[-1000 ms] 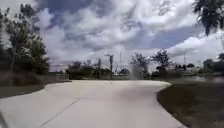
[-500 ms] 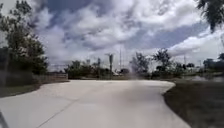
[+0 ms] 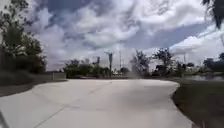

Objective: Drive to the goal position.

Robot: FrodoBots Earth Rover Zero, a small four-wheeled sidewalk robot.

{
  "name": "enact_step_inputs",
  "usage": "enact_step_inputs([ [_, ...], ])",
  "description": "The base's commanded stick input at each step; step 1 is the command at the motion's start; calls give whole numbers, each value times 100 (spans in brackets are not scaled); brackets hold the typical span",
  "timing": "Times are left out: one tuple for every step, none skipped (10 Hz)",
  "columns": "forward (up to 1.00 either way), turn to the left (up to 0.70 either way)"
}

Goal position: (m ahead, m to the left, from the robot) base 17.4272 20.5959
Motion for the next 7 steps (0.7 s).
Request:
enact_step_inputs([
  [69,2],
  [69,11],
  [69,14],
  [69,14],
  [69,14],
  [69,14],
  [69,14],
])
